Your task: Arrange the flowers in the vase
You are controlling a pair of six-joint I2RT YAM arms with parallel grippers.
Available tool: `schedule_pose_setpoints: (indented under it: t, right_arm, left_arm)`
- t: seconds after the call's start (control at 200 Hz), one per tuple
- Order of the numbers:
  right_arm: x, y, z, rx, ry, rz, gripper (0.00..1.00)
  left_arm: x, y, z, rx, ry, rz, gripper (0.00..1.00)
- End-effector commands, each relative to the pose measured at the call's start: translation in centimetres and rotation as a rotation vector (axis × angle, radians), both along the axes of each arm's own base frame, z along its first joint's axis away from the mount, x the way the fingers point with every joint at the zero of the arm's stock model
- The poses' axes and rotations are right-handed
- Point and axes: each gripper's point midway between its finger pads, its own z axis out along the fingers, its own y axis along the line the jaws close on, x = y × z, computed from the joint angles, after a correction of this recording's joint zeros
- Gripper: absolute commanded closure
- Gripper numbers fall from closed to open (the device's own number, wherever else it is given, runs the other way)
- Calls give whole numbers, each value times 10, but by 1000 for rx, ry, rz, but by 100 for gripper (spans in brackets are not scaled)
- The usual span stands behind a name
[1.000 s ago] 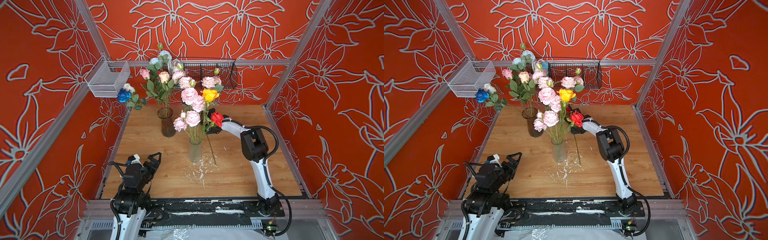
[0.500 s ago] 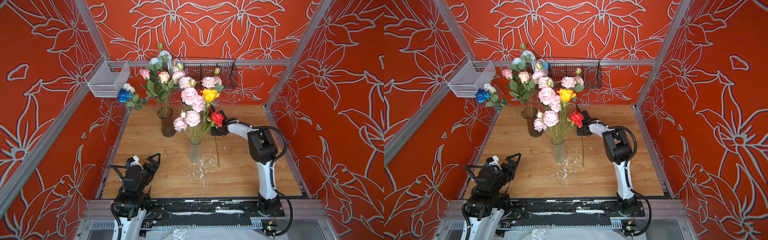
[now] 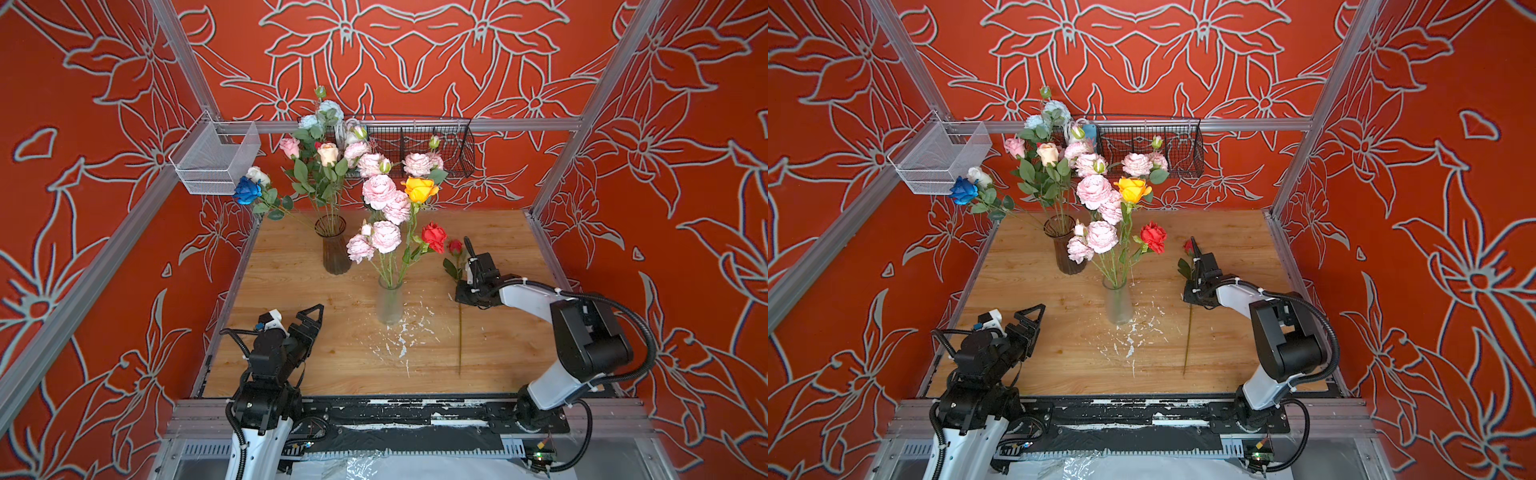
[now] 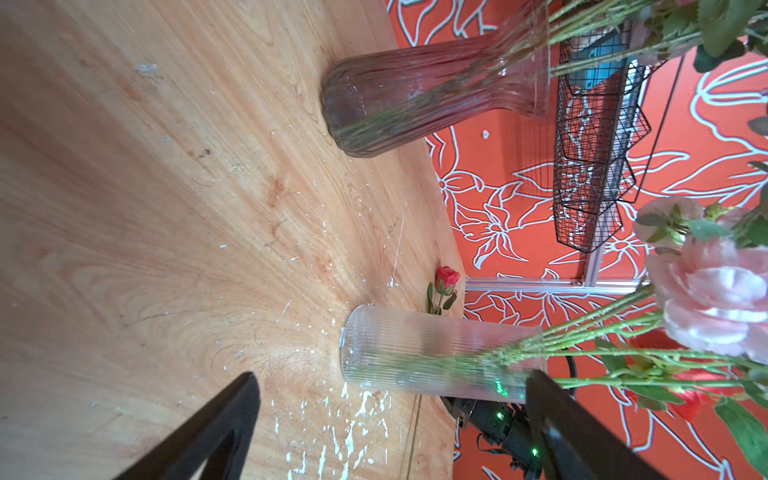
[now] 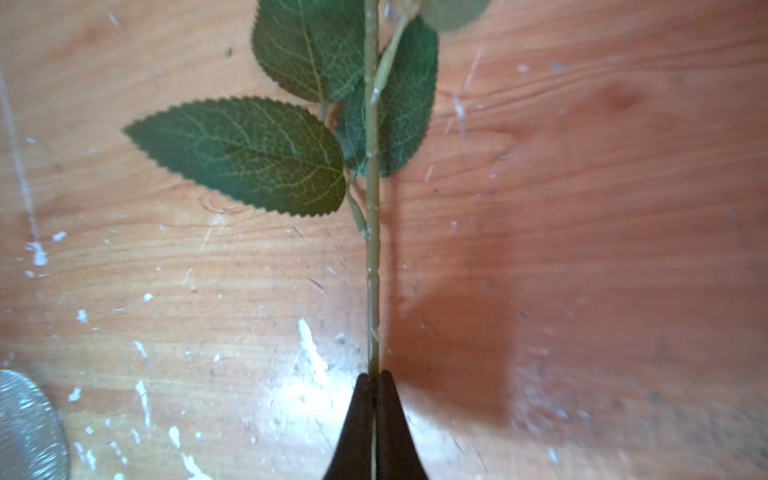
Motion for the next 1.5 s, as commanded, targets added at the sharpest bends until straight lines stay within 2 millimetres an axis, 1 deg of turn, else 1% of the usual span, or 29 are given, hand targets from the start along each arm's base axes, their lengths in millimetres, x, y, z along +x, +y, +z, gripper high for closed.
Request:
schedule_pose_setpoints:
  t: [0.0,0.105,0.205,0.29,0.46,0.505,0.555,0.61,0.66,0.69,0.741,0.776,0.851,0.901,1.011,1.091,1.116,1.161,1.196,1.246,1.276,1.406,1.496]
  right_arm:
    - [5,-6,25,22,-88,-48,100]
    - [-1,-8,39,28,-111,-57,100]
    - [-9,-17,45,0,-131,-76,100]
    - [-16,-18,54,11,-155,-74,100]
    - [-24,-8,102,148,-332,-70,100]
    - [-27,-9,111,163,-360,-75,100]
    - [-30,-13,115,151,-362,-87,100]
    - [-31,-17,112,110,-341,-88,100]
    - [-31,-21,102,58,-289,-81,100]
    - [-30,-22,96,26,-243,-61,94]
    - [-28,-20,83,-24,-167,-14,76]
    - [-26,-18,71,-48,-116,25,68]
    - [-15,-24,54,-140,-33,52,64]
    - [-7,-19,43,-150,-7,94,61]
    - [12,-6,30,-150,43,180,61]
    - [18,-13,19,-210,86,192,63]
    - [18,-13,15,-213,90,195,63]
    - [19,-9,8,-194,98,212,63]
    - [16,-7,1,-187,133,214,63]
    - [18,-2,-5,-161,156,212,63]
    - [20,-2,-8,-162,164,202,63]
    - [23,-11,-14,-201,163,170,64]
    - [21,-8,-21,-193,188,184,68]
  left_arm:
    - [-1,-5,8,-30,-44,-19,0]
    - [-3,-7,11,-34,-68,-30,0]
    - [-6,-10,8,-27,-53,-56,0]
    - [-8,-13,5,-28,-44,-74,0]
    - [-9,-15,4,-37,-44,-86,0]
    - [-8,-16,5,-41,-47,-89,0]
    - [-8,-16,5,-43,-49,-92,1]
    - [-8,-17,4,-43,-48,-93,0]
    - [-8,-17,2,-43,-46,-96,0]
    - [-7,-18,1,-48,-45,-97,0]
    - [-6,-18,0,-54,-44,-98,0]
    - [-6,-19,-1,-61,-44,-100,0]
    - [-5,-20,-2,-73,-46,-102,0]
    - [-4,-20,-3,-75,-46,-101,0]
    - [-5,-19,-5,-72,-35,-96,0]
    - [-7,-19,-4,-57,-28,-101,0]
    - [-8,-18,-4,-49,-26,-102,0]
    - [-10,-18,-4,-39,-20,-101,0]
    - [-10,-17,-5,-39,-17,-97,0]
    - [-8,-17,-6,-49,-21,-95,0]
    - [-7,-18,-7,-66,-22,-94,0]
    - [-3,-22,-9,-117,-25,-100,0]
    - [-4,-20,-9,-108,-21,-93,0]
